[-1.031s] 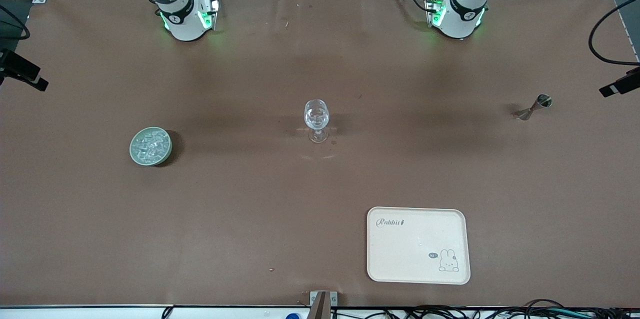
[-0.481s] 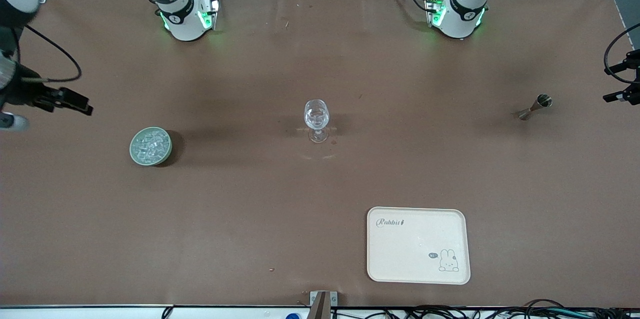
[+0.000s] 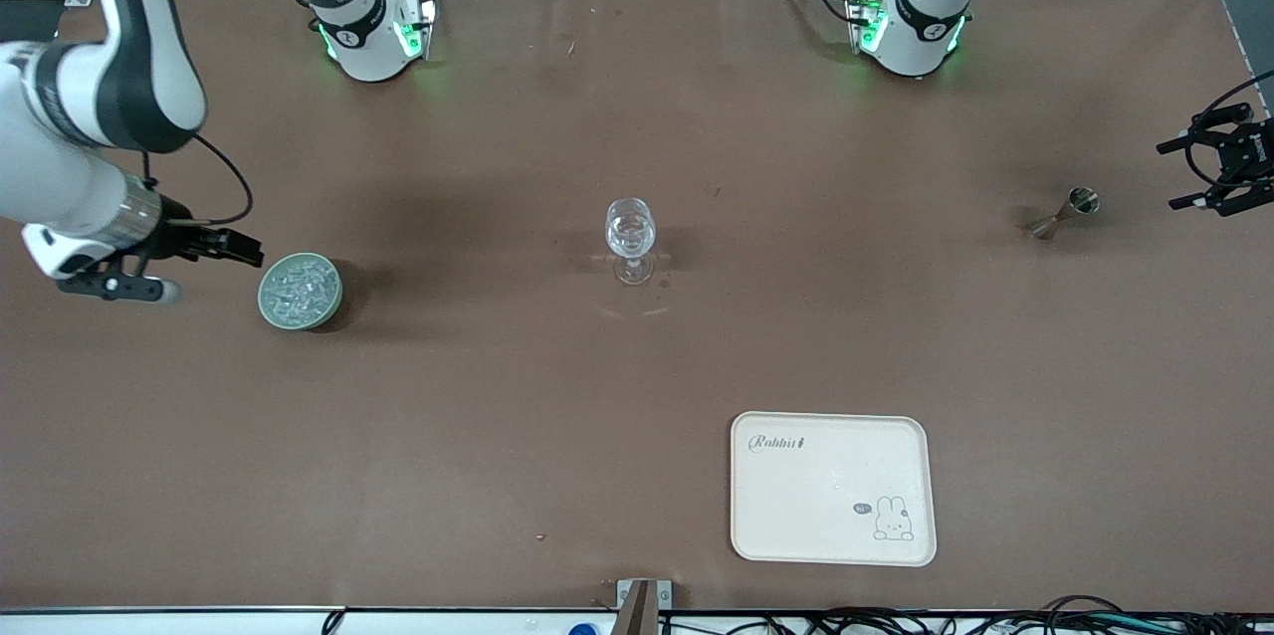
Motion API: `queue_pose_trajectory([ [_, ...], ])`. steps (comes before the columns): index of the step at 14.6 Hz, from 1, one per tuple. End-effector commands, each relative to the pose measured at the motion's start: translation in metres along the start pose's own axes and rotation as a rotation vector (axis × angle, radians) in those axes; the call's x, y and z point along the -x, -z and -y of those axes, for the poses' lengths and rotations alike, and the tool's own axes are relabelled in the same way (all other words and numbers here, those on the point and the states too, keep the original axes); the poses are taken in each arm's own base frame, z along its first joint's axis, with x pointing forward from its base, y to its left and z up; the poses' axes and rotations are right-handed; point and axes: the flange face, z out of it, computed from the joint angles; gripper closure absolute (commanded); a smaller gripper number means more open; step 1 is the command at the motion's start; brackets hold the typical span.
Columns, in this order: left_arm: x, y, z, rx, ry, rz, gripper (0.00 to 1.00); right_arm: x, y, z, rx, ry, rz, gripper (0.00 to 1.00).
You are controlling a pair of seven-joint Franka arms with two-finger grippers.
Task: Pour wine and add ice with both arms
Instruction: 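Reach the right gripper down over the green ice bowl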
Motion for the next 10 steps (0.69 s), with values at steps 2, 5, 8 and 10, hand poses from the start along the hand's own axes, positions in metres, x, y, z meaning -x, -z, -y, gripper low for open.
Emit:
queue_pose_trajectory([
  [2, -0.039, -0.018, 0.021, 0.041, 0.062, 0.036, 0.0, 0.003, -0.06, 0.015, 0.02, 0.043, -0.007, 0.0],
  [5, -0.053, -0.035, 0.031, 0.055, 0.107, 0.07, 0.0, 0.004, -0.1, 0.023, 0.045, 0.079, -0.011, 0.0],
  [8, -0.07, -0.049, 0.048, 0.074, 0.122, 0.097, 0.0, 0.004, -0.12, 0.022, 0.078, 0.113, -0.022, 0.01],
  [10, -0.077, -0.058, 0.052, 0.084, 0.138, 0.114, 0.0, 0.008, -0.126, 0.021, 0.092, 0.13, -0.024, 0.07],
])
